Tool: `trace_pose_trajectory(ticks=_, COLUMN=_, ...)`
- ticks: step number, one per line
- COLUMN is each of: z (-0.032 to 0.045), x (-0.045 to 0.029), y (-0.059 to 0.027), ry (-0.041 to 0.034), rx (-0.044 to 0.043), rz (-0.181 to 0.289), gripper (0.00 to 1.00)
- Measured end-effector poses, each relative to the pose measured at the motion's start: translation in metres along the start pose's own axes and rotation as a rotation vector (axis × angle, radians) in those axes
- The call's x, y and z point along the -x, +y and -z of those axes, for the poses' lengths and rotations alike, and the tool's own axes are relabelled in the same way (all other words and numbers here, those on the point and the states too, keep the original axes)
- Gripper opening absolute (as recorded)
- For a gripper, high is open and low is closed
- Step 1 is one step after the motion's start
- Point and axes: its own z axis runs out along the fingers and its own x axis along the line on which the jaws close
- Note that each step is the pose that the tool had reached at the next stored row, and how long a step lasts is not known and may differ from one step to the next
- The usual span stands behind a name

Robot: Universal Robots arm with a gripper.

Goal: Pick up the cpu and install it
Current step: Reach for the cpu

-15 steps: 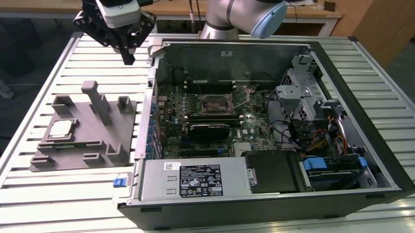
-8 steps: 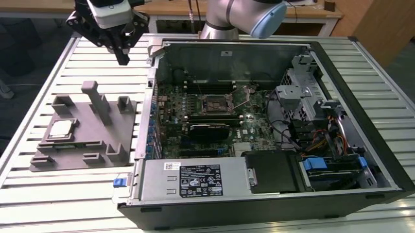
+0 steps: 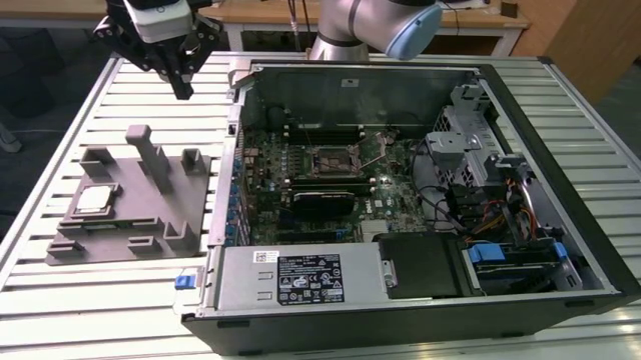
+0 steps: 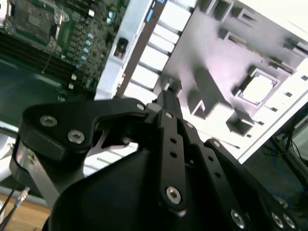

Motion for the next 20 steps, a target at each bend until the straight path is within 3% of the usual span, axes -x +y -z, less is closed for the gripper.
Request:
trace_pose_trajectory(ticks=12, z=-0.0002, x=-0.0212, y=-0.0016, ry=0.0012, rx=0.0001, rz=0.000, gripper=0.11)
trace_pose_trajectory(ticks=20, z=0.0004, x=-0.0541, y=-0.0040, ry=0.0012, rx=0.0001, rz=0.000, gripper=0.11)
